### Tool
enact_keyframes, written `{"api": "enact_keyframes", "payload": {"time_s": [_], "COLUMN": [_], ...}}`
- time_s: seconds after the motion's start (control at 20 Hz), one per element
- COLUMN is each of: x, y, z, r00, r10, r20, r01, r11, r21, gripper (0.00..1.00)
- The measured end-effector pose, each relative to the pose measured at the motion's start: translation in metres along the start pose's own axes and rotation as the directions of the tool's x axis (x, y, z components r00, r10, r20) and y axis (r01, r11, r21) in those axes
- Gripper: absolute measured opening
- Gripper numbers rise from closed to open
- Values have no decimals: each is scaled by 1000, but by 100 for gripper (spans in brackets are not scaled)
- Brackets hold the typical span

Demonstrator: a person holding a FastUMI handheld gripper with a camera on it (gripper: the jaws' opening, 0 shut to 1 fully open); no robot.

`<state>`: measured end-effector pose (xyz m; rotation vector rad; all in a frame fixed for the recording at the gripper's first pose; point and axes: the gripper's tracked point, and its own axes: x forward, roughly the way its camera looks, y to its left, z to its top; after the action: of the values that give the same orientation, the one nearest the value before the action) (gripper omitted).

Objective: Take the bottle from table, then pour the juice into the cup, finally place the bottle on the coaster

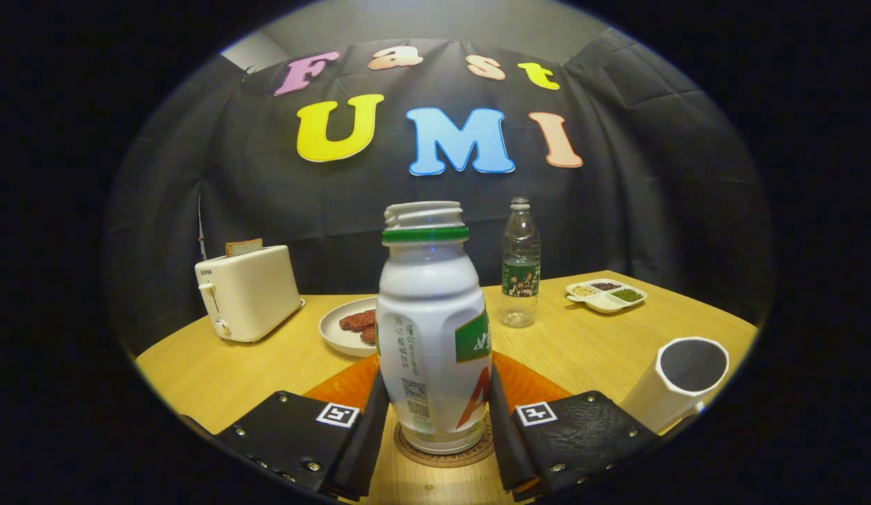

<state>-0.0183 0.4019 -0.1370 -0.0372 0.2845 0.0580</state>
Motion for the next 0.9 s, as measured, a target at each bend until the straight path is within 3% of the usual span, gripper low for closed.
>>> {"api": "enact_keyframes", "payload": {"time_s": [0.25, 0.35, 0.55, 0.9], "x": [0, 0, -4, -32], "y": [2, 2, 2, 8], "z": [-4, -4, 9, 86], "r00": [1000, 1000, 999, 984], "r10": [-1, 4, 19, 57], "r20": [-8, -12, 26, 170], "r01": [1, -4, -20, -61], "r11": [1000, 1000, 1000, 998], "r21": [1, 6, 12, 19], "gripper": [73, 96, 98, 97]}}
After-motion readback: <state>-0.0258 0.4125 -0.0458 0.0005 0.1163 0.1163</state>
